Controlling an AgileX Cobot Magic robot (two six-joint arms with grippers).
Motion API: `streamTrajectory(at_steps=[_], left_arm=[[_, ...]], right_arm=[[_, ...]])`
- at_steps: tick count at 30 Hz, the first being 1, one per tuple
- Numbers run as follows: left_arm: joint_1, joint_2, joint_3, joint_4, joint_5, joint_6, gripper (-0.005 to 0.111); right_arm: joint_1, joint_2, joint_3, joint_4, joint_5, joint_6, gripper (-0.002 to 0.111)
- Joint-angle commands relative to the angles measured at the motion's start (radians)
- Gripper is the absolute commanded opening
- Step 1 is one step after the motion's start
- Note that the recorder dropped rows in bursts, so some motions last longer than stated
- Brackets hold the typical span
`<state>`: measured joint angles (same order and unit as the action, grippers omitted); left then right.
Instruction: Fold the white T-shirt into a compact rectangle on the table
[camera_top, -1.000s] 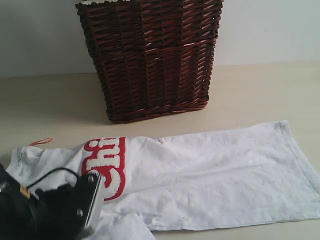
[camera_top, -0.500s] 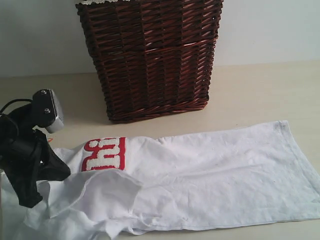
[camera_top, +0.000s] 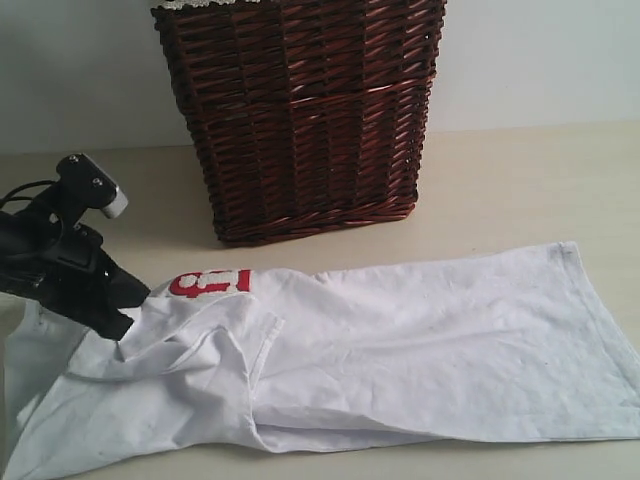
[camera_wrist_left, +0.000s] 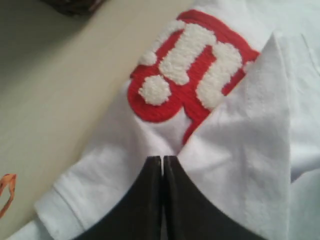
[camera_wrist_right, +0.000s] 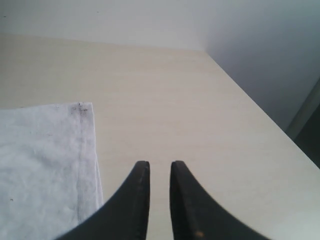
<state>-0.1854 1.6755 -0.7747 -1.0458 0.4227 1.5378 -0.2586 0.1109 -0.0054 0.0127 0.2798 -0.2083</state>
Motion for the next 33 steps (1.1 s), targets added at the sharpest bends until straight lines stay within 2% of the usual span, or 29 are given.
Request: streamTrajectory(at_steps=[1, 4, 8, 10, 11, 13, 16, 18, 20, 24, 28, 33], left_arm=[[0.004, 0.029, -0.016, -0.059, -0.101, 0.007, 0.001], [0.004, 0.026, -0.032, -0.059, -0.114, 0.007, 0.014], [0.004, -0.004, -0.033, -0.067, -0.091, 0.003, 0.051], [0.004, -0.018, -0.033, -0.061, -0.019, -0.01, 0.068], [0.004, -0.031, -0.026, -0.043, 0.038, -0.03, 0.074], [0.005, -0.052, -0.017, 0.022, 0.206, -0.078, 0.072], [0.005, -0.075, 0.006, 0.076, 0.485, -0.081, 0.057], [0.005, -0.077, 0.019, 0.079, 0.577, -0.074, 0.047], [0.005, -0.075, 0.031, 0.084, 0.593, -0.074, 0.041], [0.005, -0.075, 0.04, 0.117, 0.529, -0.074, 0.041], [0.005, -0.066, 0.051, 0.1, 0.301, -0.062, 0.041], [0.005, -0.007, 0.051, -0.022, 0.075, 0.151, 0.039]], right_arm=[[-0.003, -0.007, 0.005, 0.007, -0.006, -0.002, 0.017], [-0.003, -0.007, 0.005, 0.007, -0.006, -0.002, 0.017], [-0.003, -0.007, 0.005, 0.007, -0.006, -0.002, 0.017], [-0.003, -0.007, 0.005, 0.007, -0.006, -0.002, 0.017], [-0.003, -0.007, 0.005, 0.007, -0.006, -0.002, 0.017], [-0.003, -0.007, 0.005, 0.007, -0.006, -0.002, 0.017], [-0.003, -0.007, 0.005, 0.013, -0.006, -0.002, 0.017], [-0.003, -0.007, 0.005, 0.013, -0.006, -0.002, 0.017], [-0.003, -0.007, 0.005, 0.013, -0.006, -0.002, 0.017], [-0.003, -0.007, 0.005, 0.013, -0.006, -0.002, 0.017], [-0.003, -0.007, 0.005, 0.013, -0.006, -0.002, 0.017], [-0.003, -0.007, 0.005, 0.013, -0.006, -0.002, 0.017]])
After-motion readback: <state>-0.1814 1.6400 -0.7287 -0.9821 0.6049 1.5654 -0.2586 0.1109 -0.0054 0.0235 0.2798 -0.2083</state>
